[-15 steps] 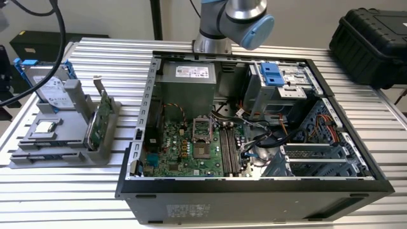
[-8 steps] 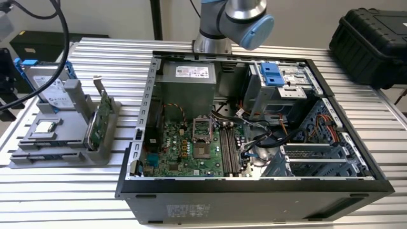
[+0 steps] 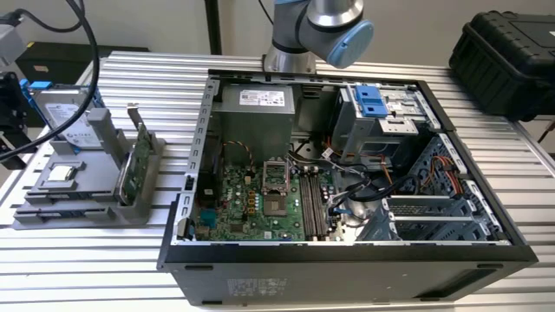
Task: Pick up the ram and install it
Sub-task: 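Pick up the ram and move it above insertion slot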
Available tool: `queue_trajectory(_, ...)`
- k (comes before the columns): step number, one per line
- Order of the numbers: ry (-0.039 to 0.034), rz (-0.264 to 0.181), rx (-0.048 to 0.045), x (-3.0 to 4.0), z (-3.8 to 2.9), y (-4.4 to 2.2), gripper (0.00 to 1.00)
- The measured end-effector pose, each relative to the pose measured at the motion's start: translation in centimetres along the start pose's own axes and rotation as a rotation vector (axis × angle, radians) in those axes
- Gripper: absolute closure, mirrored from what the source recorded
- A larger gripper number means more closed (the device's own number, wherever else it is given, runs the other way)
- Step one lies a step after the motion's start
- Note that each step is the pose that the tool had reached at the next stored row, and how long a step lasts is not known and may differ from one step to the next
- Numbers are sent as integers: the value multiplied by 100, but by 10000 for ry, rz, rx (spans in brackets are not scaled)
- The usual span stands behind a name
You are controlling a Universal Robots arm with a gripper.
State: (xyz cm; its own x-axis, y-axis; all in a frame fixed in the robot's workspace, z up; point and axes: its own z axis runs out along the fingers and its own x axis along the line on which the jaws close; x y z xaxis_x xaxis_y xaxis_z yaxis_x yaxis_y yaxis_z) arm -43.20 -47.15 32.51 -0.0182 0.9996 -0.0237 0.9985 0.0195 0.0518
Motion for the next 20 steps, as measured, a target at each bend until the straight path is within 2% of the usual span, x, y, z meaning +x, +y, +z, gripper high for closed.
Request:
queue_trajectory(12,18,-342,38,2,95,-4,0)
queue_trajectory(20,19,-364,37,2,107,-5,0)
